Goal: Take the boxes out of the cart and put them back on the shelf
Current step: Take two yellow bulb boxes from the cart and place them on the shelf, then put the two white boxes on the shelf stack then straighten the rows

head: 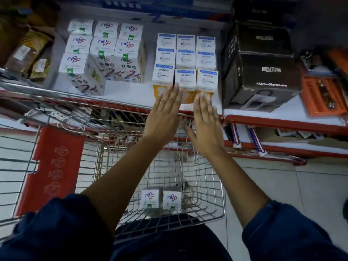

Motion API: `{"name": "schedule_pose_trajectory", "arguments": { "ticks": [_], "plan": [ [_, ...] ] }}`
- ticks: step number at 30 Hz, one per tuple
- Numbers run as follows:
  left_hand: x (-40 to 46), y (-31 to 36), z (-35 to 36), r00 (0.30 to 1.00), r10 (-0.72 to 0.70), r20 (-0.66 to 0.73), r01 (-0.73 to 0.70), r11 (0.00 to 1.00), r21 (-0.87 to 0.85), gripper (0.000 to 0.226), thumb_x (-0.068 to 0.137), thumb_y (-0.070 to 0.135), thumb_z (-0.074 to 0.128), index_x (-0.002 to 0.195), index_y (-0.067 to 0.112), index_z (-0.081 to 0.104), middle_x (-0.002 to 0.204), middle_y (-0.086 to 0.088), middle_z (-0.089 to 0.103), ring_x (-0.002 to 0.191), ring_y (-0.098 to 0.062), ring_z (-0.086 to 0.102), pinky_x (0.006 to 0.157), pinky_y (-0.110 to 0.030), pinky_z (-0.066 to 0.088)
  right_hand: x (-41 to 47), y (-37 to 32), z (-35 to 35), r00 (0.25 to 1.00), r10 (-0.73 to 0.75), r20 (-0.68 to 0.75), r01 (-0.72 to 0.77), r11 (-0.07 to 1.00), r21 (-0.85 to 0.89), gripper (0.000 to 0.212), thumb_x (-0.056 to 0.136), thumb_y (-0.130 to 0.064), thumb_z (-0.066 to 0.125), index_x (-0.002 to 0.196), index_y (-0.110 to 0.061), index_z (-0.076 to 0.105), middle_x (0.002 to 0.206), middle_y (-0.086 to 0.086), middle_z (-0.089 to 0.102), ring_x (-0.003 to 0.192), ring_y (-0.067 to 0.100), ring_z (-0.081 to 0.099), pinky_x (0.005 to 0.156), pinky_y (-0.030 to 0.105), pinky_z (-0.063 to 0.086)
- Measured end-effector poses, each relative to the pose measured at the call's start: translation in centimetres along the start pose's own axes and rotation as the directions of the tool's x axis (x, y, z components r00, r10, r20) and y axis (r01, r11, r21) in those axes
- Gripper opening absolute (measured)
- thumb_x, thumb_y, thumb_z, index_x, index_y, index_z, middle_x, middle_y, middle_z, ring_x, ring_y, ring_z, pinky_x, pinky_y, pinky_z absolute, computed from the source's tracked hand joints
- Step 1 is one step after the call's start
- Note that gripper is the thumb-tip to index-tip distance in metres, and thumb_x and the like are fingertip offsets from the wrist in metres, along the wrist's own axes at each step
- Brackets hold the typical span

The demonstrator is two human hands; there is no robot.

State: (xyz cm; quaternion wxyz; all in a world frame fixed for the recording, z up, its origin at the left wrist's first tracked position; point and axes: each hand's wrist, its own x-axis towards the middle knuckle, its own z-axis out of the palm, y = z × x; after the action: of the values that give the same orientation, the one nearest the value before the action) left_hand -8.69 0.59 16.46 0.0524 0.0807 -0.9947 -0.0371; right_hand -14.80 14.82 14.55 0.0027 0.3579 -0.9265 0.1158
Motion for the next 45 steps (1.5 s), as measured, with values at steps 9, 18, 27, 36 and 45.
{"name": "schedule_pose_trajectory", "arguments": {
  "ticks": [9, 18, 27, 36, 45],
  "plan": [
    [-12.9, -2.0, 9.2, 0.922, 0.059, 0.382, -0.028, 0.996, -0.086, 0.077, 0.101, 0.047, 0.028, 0.145, 0.009, -0.022, 0.156, -0.008, -0.025, 0.148, -0.021, -0.017, 0.120, -0.034, -0.013, -10.1, -3.5, 10.3, 0.858, -0.042, 0.512, 0.041, 0.999, 0.013, 0.099, 0.091, -0.069, 0.034, 0.154, -0.008, -0.013, 0.161, 0.009, -0.021, 0.149, 0.020, -0.020, 0.123, 0.039, -0.006],
    [-19.2, -3.0, 14.2, 0.673, 0.249, 0.697, -0.150, 0.968, -0.201, 0.104, 0.088, 0.063, 0.044, 0.152, 0.005, -0.013, 0.161, -0.013, -0.017, 0.150, -0.024, -0.015, 0.121, -0.035, -0.009, -13.0, -6.2, 13.4, 0.558, -0.054, 0.828, 0.146, 0.989, -0.034, 0.124, 0.074, -0.057, 0.072, 0.156, -0.007, -0.006, 0.165, 0.009, -0.004, 0.152, 0.024, 0.002, 0.124, 0.036, 0.009],
    [-19.0, -1.7, 13.8, 0.684, 0.183, 0.706, -0.125, 0.983, -0.134, 0.086, 0.079, 0.027, 0.073, 0.144, 0.005, 0.022, 0.147, -0.012, 0.033, 0.134, -0.025, 0.039, 0.105, -0.034, 0.042, -12.1, -8.5, 13.7, 0.520, 0.135, 0.844, 0.122, 0.965, -0.230, 0.097, 0.064, -0.040, 0.087, 0.139, -0.007, 0.035, 0.134, 0.010, 0.052, 0.118, 0.027, 0.058, 0.090, 0.038, 0.050],
    [-15.2, -2.7, 10.4, 0.680, 0.164, 0.715, -0.061, 0.984, -0.168, 0.081, 0.073, 0.016, 0.077, 0.139, 0.006, 0.031, 0.138, -0.013, 0.044, 0.123, -0.027, 0.051, 0.088, -0.036, 0.052, -9.4, -8.7, 10.2, 0.559, 0.121, 0.820, -0.056, 0.993, -0.108, 0.080, 0.065, -0.035, 0.087, 0.131, -0.011, 0.048, 0.127, 0.008, 0.058, 0.112, 0.028, 0.061, 0.084, 0.035, 0.052],
    [-8.3, -7.6, 1.6, 0.622, 0.208, 0.755, -0.053, 0.973, -0.224, 0.087, 0.060, 0.029, 0.089, 0.134, 0.012, 0.045, 0.132, -0.011, 0.054, 0.122, -0.027, 0.051, 0.098, -0.036, 0.044, -1.9, -10.6, 2.2, 0.528, 0.002, 0.849, 0.009, 1.000, -0.008, 0.071, 0.061, -0.037, 0.087, 0.120, -0.013, 0.056, 0.110, 0.003, 0.061, 0.094, 0.020, 0.058, 0.068, 0.026, 0.046]
  ]
}}
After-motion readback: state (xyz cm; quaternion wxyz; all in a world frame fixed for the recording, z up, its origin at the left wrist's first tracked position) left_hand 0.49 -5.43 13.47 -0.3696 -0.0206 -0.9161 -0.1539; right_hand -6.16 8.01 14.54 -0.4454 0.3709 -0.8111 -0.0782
